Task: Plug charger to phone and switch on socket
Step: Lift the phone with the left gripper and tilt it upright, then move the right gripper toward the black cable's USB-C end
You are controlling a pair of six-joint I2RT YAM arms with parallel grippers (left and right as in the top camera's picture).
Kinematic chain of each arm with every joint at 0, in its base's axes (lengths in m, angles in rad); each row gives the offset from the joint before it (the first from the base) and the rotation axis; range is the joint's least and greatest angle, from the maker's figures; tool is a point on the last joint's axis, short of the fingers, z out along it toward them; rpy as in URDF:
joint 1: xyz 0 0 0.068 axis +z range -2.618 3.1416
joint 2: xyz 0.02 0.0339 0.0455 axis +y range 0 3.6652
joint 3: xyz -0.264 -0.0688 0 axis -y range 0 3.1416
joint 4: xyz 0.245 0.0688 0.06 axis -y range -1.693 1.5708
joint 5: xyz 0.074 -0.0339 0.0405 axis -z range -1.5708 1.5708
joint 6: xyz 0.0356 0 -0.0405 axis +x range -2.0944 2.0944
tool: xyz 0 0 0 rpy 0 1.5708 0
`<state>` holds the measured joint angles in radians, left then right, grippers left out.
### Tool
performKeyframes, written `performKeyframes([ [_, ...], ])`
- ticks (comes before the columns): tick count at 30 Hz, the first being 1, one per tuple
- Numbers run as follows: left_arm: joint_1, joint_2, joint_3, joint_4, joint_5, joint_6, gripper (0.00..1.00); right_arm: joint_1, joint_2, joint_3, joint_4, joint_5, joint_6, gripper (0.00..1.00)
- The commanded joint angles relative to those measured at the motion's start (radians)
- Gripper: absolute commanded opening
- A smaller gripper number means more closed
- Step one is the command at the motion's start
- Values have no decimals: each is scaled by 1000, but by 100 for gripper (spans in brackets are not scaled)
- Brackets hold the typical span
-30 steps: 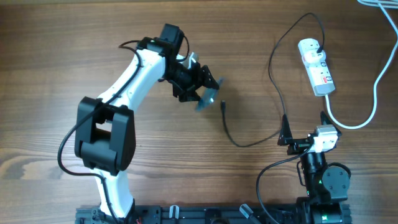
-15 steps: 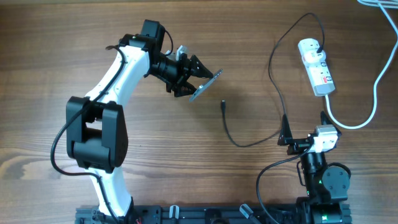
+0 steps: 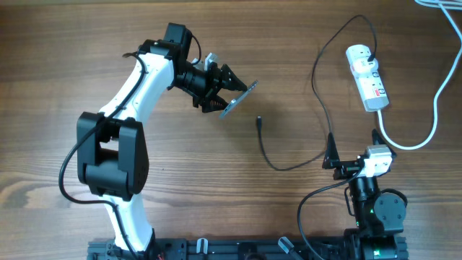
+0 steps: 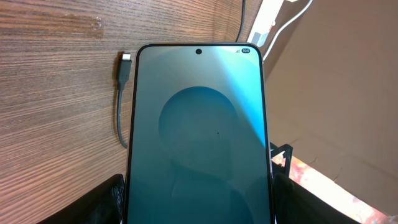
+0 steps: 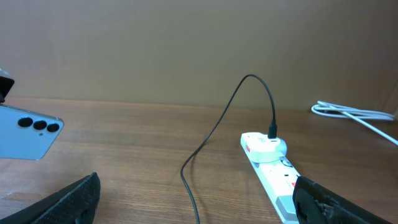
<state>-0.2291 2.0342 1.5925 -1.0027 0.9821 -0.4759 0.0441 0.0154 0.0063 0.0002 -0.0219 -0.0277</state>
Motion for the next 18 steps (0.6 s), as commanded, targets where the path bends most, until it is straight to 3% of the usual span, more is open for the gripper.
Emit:
performKeyframes([
  [1, 0, -42, 26, 3, 42, -3, 71, -6, -6, -1, 3, -8, 3, 100],
  [4, 0, -42, 26, 5, 42, -3, 71, -6, -6, -1, 7, -58, 33, 100],
  [6, 0, -42, 26, 12, 42, -3, 71, -6, -6, -1, 18, -198, 149, 100],
  [10, 0, -42, 26, 40, 42, -21, 71, -6, -6, -1, 36, -573, 624, 100],
  [14, 1, -42, 26, 71, 42, -87, 71, -6, -5, -1, 38, -566, 1140, 100],
  [18, 8, -42, 26, 92, 42, -153, 71, -6, -5, -1, 100, -592, 1209, 100],
])
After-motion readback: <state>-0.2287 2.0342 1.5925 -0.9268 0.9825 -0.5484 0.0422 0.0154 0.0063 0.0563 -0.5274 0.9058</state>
